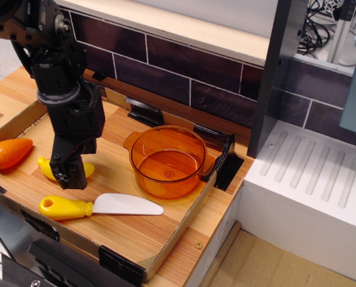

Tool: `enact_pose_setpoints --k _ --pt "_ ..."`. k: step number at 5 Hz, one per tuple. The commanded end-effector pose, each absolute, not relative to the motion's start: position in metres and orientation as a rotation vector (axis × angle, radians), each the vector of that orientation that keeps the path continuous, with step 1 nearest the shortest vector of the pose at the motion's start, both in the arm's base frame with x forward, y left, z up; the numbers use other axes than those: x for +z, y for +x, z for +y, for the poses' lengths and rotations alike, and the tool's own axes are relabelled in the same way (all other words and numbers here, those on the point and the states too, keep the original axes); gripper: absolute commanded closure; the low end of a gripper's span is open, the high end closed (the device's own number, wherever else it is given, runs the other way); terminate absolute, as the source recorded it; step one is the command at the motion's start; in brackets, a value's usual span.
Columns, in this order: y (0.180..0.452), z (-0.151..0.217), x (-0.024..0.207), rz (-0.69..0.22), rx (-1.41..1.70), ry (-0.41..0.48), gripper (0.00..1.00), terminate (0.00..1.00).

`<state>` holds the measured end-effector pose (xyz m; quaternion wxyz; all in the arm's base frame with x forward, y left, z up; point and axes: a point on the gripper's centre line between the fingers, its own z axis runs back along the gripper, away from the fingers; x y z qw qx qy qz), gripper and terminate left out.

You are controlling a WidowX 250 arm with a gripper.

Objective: Put banana in pot

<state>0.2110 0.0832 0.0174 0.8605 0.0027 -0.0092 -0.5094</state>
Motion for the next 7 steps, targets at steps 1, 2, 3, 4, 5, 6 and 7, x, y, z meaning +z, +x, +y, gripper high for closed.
enact_pose_setpoints --k 1,2,3,4,5,6,7 --pt "0.226 0.090 0.014 -0.018 -1.051 0.051 0.00 0.00" --pt "0.225 0.091 0.008 -0.013 -1.049 0.055 0.00 0.00" --pt "0.222 0.090 0.005 0.003 -1.079 0.062 1.00 0.00" --pt "0.223 0.090 0.006 0.001 -1.070 0.078 1.00 0.00" --pt "0.225 0.089 0.011 0.008 -1.062 0.083 1.00 0.00" --pt "0.228 0.088 0.028 -0.007 -1.016 0.109 1.00 0.00" --pt "0.232 0.083 0.056 0.015 -0.899 0.097 1.00 0.00"
